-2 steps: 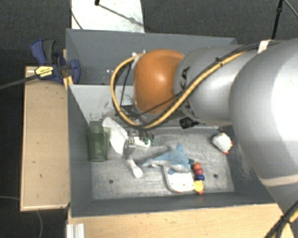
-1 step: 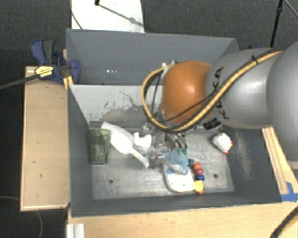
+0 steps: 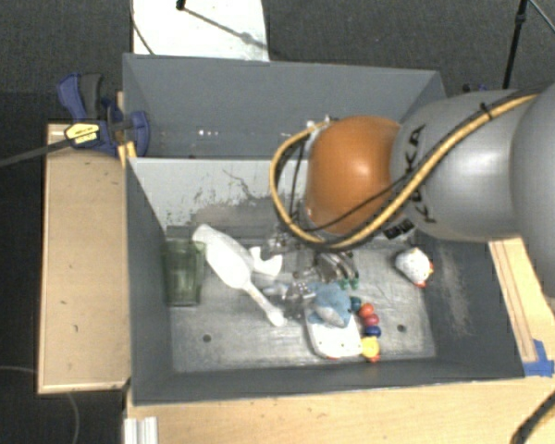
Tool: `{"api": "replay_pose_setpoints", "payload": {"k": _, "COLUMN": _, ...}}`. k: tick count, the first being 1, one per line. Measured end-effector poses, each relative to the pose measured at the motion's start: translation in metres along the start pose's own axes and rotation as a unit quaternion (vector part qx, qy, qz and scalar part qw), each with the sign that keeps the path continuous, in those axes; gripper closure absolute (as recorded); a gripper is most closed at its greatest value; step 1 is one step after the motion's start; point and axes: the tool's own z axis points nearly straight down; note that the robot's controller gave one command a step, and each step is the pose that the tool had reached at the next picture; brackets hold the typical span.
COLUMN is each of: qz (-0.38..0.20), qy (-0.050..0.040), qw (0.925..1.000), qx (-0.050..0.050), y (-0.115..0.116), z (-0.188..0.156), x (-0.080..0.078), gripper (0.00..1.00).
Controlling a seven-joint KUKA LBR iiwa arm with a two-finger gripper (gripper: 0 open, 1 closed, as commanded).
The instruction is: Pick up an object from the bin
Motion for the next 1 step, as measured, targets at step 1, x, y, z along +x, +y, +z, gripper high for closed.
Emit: {"api": "replay_pose_setpoints", "payload": {"k": 1, "qz": 0.14, "qy": -0.0013, "qw": 0.9901, "qx": -0.001, "y": 0.0502, "z": 0.0275, "x": -0.0222, "gripper": 0.0}}
